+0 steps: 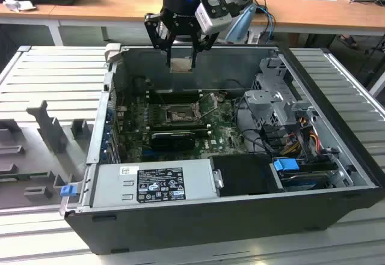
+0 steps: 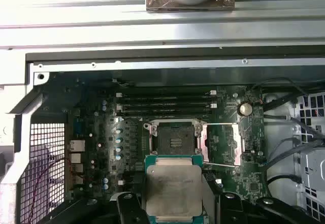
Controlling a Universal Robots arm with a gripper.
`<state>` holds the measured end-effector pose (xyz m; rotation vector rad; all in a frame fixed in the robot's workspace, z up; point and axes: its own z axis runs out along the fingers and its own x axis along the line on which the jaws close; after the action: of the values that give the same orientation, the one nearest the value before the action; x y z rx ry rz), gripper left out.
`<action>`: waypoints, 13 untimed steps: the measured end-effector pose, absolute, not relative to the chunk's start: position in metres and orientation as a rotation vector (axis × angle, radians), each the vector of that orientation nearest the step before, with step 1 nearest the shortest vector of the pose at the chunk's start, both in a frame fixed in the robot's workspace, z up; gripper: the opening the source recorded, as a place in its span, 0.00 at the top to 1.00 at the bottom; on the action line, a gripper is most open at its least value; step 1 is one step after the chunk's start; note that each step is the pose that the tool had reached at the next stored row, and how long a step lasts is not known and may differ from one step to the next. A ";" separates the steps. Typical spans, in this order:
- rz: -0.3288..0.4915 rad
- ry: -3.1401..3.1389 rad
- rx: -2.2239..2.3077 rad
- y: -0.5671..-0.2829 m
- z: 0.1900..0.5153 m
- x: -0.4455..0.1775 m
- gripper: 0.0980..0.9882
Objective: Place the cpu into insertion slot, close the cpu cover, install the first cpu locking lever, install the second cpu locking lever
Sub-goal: 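Place the cpu into insertion slot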
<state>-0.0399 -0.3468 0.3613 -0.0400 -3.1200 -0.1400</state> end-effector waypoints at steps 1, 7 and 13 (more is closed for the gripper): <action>-0.140 -3.120 -0.047 -0.347 0.361 -0.040 0.52; -0.141 -3.120 -0.088 -0.347 0.361 -0.040 0.52; -0.141 -3.120 -0.115 -0.347 0.361 -0.040 0.52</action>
<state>-0.0401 -0.3468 0.3613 -0.1146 -3.1203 -0.1408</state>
